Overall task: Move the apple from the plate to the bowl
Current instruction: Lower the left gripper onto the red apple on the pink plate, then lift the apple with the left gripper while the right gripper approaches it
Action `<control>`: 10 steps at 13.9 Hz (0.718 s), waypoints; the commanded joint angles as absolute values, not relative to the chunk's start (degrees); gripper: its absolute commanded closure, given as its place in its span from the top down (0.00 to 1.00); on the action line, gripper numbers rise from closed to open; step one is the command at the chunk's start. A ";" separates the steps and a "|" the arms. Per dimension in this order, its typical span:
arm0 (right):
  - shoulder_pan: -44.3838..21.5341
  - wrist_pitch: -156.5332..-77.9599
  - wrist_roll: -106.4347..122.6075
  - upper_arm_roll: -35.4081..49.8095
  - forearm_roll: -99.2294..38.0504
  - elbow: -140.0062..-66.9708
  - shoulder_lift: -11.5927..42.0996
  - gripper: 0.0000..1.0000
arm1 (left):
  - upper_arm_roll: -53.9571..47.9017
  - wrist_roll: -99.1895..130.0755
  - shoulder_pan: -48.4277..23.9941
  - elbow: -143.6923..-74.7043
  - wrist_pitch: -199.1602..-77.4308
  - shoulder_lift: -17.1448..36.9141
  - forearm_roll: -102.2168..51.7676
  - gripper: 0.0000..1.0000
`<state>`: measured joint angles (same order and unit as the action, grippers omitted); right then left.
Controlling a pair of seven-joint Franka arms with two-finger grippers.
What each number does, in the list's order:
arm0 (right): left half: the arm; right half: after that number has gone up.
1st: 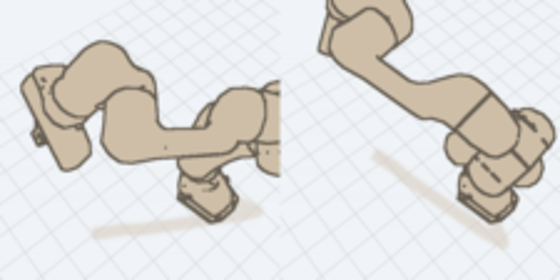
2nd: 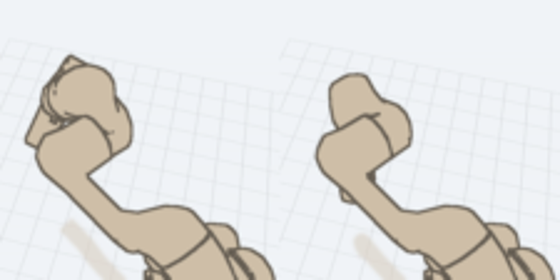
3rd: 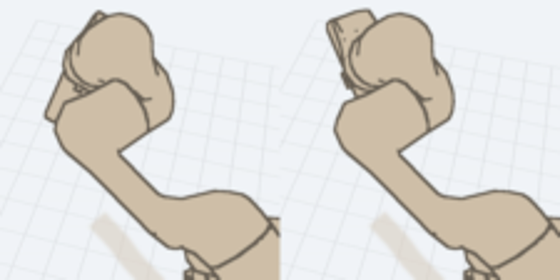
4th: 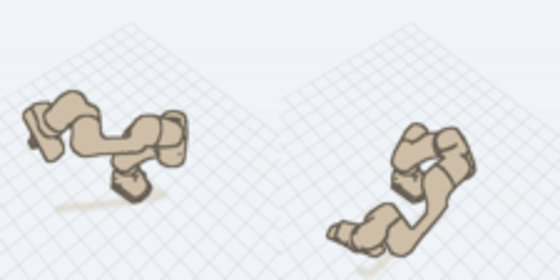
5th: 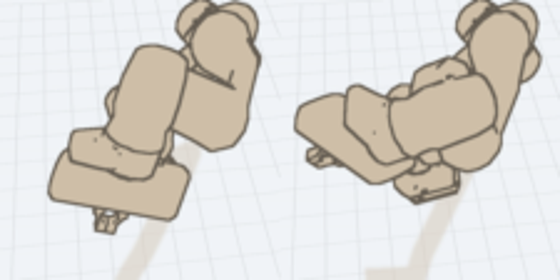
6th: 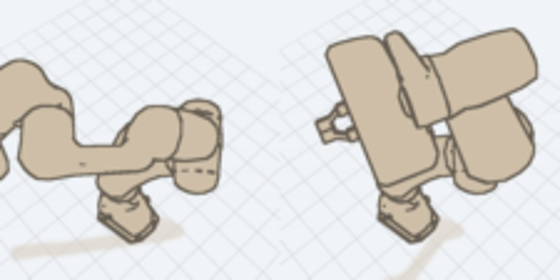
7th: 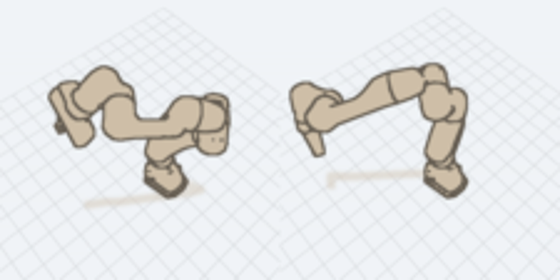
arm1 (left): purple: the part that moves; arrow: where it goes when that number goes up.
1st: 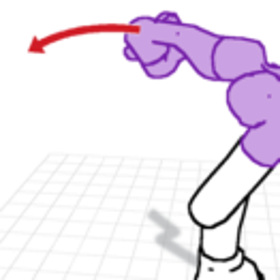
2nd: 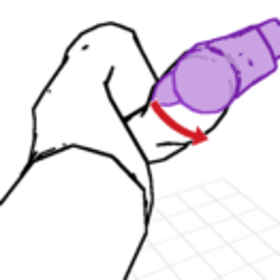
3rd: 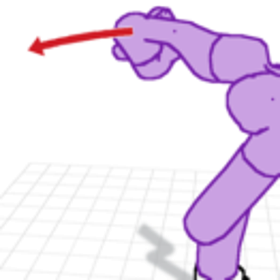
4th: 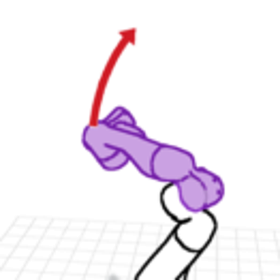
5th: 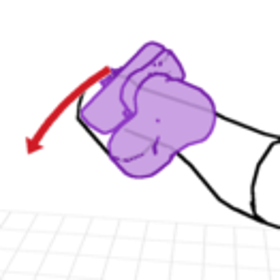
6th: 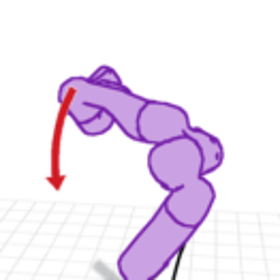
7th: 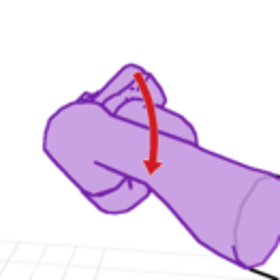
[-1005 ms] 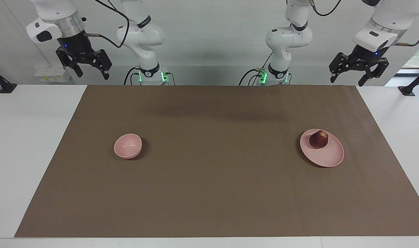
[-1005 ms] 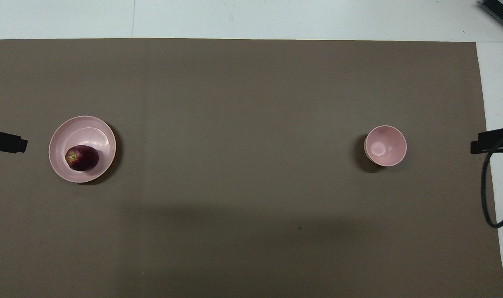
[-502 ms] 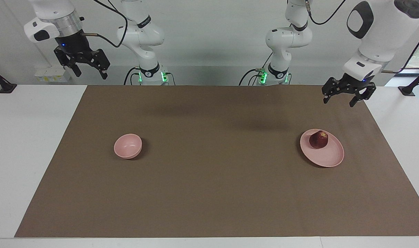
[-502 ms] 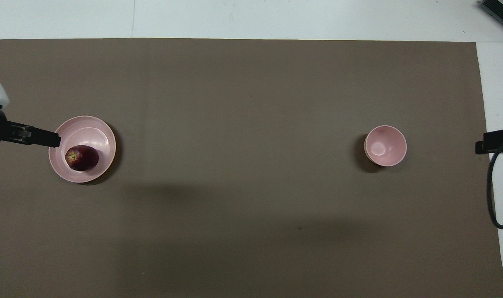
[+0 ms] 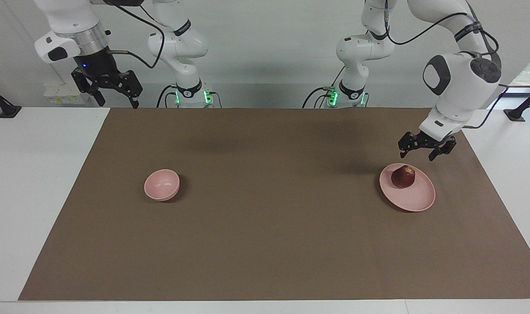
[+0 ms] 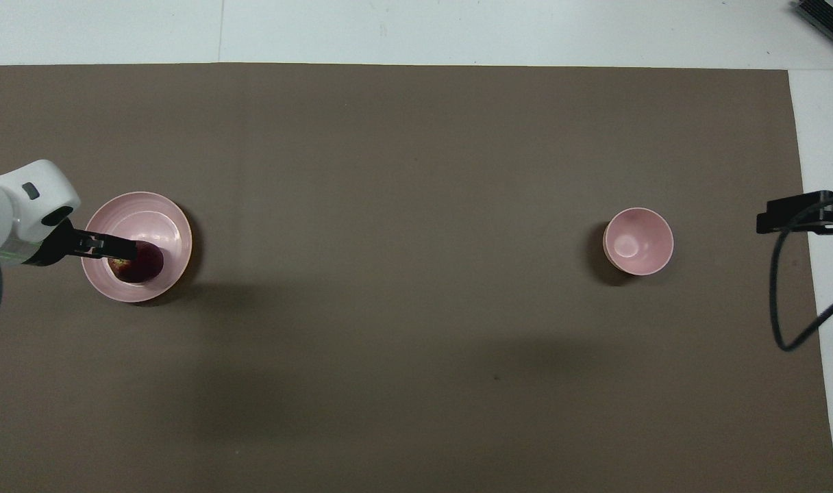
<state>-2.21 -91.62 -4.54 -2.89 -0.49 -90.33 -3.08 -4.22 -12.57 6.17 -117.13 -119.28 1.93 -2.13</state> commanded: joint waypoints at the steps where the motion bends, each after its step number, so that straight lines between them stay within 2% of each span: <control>1: -6.48 -96.14 -3.60 -2.81 -1.67 -91.14 -0.72 1.00 | -4.57 -13.62 6.85 -118.83 -125.23 4.39 -3.87 1.00; 4: -9.83 -103.59 -5.00 -2.81 -5.95 -91.14 4.99 1.00 | -4.57 -15.91 8.52 -119.96 -127.86 6.49 -4.04 1.00; 7: -14.84 -110.89 -11.84 -2.81 -8.00 -90.97 9.48 1.00 | -4.57 -16.00 8.70 -124.19 -134.47 6.68 -4.13 1.00; 10: -19.67 -112.24 -20.10 -2.81 -11.14 -90.97 11.25 1.00 | -4.66 -16.00 8.70 -125.41 -134.47 6.24 -4.30 0.99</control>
